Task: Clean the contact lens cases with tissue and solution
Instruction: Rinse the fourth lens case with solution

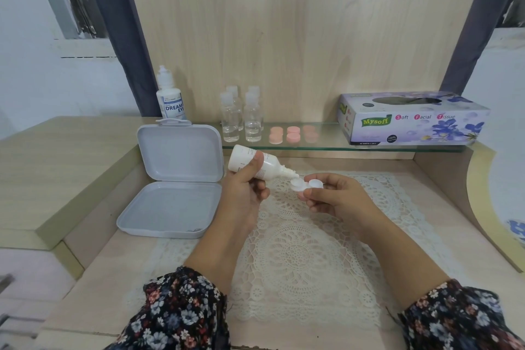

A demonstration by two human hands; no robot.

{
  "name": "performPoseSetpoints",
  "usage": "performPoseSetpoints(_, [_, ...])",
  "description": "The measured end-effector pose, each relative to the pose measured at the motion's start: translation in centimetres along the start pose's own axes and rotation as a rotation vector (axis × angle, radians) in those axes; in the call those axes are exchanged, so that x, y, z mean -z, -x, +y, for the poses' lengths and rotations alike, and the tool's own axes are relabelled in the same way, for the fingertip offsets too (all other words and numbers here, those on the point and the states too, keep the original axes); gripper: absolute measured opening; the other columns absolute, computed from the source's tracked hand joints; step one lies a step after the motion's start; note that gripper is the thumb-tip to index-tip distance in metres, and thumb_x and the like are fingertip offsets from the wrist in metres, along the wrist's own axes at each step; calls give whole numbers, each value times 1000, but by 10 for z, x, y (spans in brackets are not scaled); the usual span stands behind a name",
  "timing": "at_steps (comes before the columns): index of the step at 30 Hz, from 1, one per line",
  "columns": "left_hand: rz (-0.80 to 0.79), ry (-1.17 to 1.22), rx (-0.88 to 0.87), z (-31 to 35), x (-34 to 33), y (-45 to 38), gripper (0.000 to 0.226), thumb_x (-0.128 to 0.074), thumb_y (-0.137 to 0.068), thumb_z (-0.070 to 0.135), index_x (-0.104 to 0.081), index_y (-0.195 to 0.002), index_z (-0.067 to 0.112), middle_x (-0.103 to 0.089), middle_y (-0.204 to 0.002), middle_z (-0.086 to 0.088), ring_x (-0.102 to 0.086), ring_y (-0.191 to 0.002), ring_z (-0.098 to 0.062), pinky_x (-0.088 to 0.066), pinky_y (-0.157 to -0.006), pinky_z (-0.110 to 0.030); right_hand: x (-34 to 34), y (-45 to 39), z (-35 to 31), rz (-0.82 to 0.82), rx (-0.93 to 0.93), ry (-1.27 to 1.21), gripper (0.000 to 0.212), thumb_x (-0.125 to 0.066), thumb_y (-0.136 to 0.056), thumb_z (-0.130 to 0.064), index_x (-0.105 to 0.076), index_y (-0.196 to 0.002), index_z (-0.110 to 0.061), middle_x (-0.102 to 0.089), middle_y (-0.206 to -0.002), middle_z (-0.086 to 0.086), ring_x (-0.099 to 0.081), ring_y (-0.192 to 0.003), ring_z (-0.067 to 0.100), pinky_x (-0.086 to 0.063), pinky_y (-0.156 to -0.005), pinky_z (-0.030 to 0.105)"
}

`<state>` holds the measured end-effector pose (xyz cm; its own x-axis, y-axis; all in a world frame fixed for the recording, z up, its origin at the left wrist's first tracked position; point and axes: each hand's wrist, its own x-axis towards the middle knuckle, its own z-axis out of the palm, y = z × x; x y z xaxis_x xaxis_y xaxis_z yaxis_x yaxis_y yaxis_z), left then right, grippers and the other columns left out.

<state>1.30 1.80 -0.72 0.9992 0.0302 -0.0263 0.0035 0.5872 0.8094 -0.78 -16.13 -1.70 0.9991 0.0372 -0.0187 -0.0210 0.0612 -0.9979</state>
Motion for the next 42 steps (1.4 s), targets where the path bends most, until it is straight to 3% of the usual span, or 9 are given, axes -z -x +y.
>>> performPoseSetpoints(5, [-6,1,-10,0,0,0,39,-73,-67,30,-58,-96,10,-60,-64,1,-37,-47,-7,-33,-39,-19,0,-1,0,-1,0,2,25,-68,-83,3,-66,-107,-3,-67,-101,32,-64,-63,16,-54,-59,21])
performPoseSetpoints(11, [8,0,-3,0,0,0,24,-71,-74,27,-60,-89,12,-59,-62,2,-36,-47,-7,-32,-40,-19,1,-1,0,-4,-3,5,25,-69,-82,3,-66,-107,-3,-66,-100,32,-63,-65,19,-55,-60,22])
performPoseSetpoints(15, [-9,-10,-3,0,-1,0,34,-73,-68,29,-59,-92,10,-59,-62,2,-36,-47,-7,-32,-40,-19,0,-1,0,-4,-4,2,25,-69,-82,3,-67,-106,-3,-66,-100,32,-63,-67,20,-55,-60,22])
performPoseSetpoints(42, [-5,-7,-11,-1,0,-1,43,-74,-67,29,-56,-101,9,-60,-66,0,-37,-49,-8,-32,-41,-20,1,-1,1,-5,7,2,21,-68,-83,2,-67,-103,-5,-66,-99,33,-63,-63,18,-55,-60,22])
